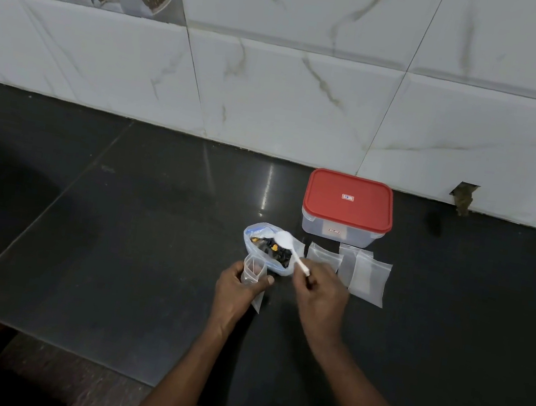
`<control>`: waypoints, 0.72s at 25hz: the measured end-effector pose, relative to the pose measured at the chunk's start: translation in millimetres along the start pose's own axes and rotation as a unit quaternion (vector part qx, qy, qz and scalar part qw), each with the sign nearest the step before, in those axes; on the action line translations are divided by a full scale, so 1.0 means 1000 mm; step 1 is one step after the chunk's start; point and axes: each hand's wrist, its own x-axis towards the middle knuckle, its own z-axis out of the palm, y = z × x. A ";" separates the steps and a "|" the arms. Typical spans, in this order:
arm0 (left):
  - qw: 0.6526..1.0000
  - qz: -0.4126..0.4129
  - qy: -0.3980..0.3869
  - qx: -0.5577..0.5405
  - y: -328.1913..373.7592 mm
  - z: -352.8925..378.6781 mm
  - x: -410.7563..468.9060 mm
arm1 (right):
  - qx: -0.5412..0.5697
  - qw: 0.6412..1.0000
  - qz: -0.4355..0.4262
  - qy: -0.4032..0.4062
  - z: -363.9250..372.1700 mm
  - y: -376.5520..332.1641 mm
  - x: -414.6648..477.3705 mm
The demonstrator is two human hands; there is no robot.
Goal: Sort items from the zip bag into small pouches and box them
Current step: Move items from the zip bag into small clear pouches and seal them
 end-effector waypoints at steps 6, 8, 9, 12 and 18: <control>1.000 -0.007 0.003 0.015 -0.005 -0.004 -0.003 | -0.213 0.963 -0.052 -0.160 0.019 0.027 0.034; 1.000 -0.007 -0.004 0.008 -0.002 -0.002 -0.004 | -0.262 0.932 -0.114 -0.222 0.023 0.037 0.038; 1.000 -0.006 -0.004 0.009 0.000 -0.001 -0.004 | -0.283 0.918 -0.144 -0.238 0.023 0.040 0.040; 1.000 -0.002 -0.009 0.015 -0.001 0.003 -0.003 | -0.340 0.880 -0.198 -0.265 0.023 0.041 0.044; 1.000 0.000 -0.012 0.014 0.001 0.013 -0.002 | -0.307 0.901 -0.192 -0.237 0.024 0.036 0.047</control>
